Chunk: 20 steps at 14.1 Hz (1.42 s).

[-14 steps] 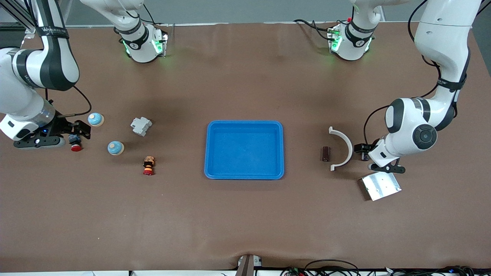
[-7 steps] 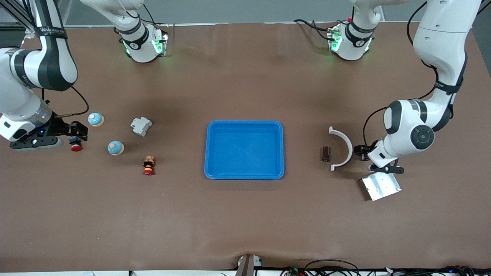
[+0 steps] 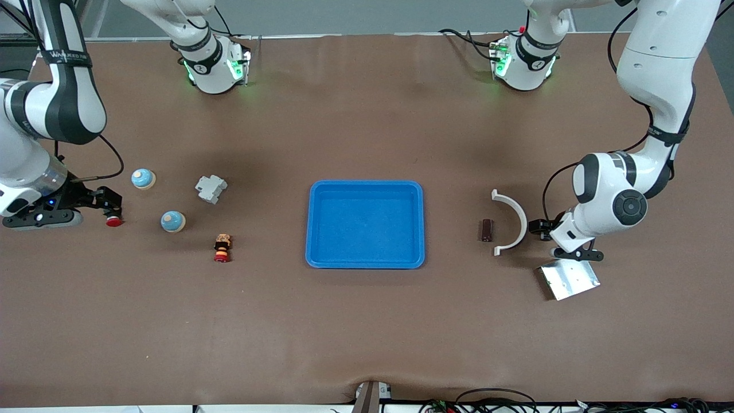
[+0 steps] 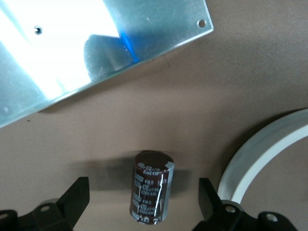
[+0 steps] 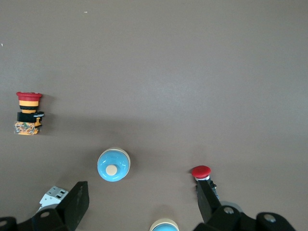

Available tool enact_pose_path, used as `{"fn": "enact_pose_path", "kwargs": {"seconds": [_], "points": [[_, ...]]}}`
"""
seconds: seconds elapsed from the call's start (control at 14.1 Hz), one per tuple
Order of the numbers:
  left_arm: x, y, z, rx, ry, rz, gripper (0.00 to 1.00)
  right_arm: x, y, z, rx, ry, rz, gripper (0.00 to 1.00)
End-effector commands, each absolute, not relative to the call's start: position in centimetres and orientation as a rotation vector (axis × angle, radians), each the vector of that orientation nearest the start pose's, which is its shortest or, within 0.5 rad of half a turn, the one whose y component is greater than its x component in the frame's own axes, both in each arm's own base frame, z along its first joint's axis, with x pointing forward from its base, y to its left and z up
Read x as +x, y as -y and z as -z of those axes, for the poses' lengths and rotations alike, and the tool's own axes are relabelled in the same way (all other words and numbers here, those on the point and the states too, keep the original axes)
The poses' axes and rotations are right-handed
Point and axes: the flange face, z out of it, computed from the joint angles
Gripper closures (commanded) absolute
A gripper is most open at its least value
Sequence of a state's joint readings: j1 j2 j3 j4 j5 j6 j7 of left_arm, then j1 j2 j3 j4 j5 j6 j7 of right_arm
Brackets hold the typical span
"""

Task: Place electrolytic capacitor and blue bell in tray
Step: 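Grasp the capacitor with the left gripper while the right gripper lowers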

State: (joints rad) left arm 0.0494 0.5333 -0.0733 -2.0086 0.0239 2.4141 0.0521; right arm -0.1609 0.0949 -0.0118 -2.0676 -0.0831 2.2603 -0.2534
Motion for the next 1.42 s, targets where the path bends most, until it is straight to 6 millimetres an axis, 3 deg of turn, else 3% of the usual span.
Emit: {"fn": "enact_pose_path", "kwargs": {"seconds": [0.0, 0.43, 0.64, 0.78, 1.35], "points": [[59.3, 1.2, -17.8, -3.147, -0.175, -0.173, 0.00, 57.0, 10.6, -40.0, -3.237, 0.237, 0.122, 0.00], [59.3, 1.2, -17.5, -3.147, -0.175, -0.175, 0.00, 57.5, 11.9, -38.7, -3.237, 0.210, 0.134, 0.00], [59.4, 1.2, -17.6, -3.147, -0.175, -0.173, 0.00, 57.6, 12.0, -38.4, -3.236, 0.296, 0.140, 0.00], [59.4, 1.2, -17.6, -3.147, -0.175, -0.173, 0.00, 57.5, 13.5, -37.7, -3.234, 0.371, 0.155, 0.00], [59.7, 1.2, -18.2, -3.147, -0.172, -0.158, 0.74, 57.1, 16.9, -33.5, -3.219, 0.376, 0.086, 0.00]]}}
